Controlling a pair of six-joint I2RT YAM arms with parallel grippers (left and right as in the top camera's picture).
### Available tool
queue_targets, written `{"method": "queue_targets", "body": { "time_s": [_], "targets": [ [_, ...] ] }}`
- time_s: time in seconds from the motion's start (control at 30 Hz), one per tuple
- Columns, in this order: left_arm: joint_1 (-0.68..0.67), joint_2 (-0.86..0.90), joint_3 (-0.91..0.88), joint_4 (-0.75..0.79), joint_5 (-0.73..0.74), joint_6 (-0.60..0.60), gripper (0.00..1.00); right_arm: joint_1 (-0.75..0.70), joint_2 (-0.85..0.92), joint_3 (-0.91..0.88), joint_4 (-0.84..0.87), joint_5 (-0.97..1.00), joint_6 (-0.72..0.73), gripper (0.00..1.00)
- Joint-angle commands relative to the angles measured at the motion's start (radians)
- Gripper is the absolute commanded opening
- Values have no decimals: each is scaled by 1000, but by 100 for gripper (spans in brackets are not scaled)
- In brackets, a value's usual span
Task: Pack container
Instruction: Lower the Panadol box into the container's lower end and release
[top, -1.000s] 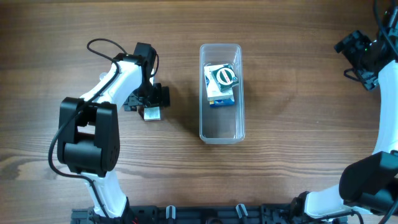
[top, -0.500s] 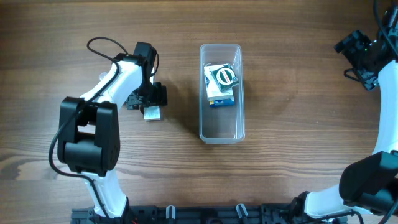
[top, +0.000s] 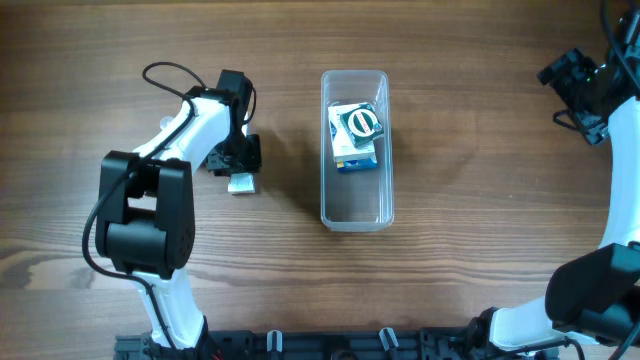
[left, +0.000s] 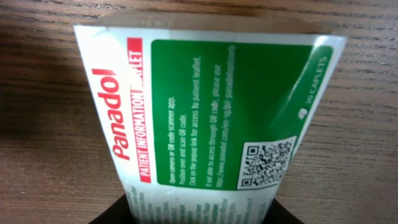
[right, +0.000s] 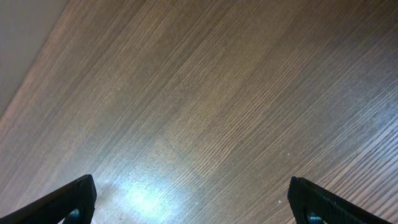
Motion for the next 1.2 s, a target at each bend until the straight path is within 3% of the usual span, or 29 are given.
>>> {"method": "queue_targets", "body": {
  "time_s": [0.0,0.3,0.47,0.6,0.8,1.17],
  "targets": [
    [1,-2,9,-13,13,5,43,2,14,-5,1,17,14,100],
    [-33,-161,188,-233,95,-1,42,2,14,-5,8,17,14,99],
    [-167,-274,269,-320,153,-125,44,2,14,-5,8,17,14,100],
    [-359,-333,270,-291,158,-301,45,2,14,-5,8,17,14,100],
    [-540,-296,270,-156,131,-465,49,2,14,-5,8,17,14,100],
    [-603,-118,270,-100,127,-550,47,2,14,-5,8,17,14,100]
  ]
}}
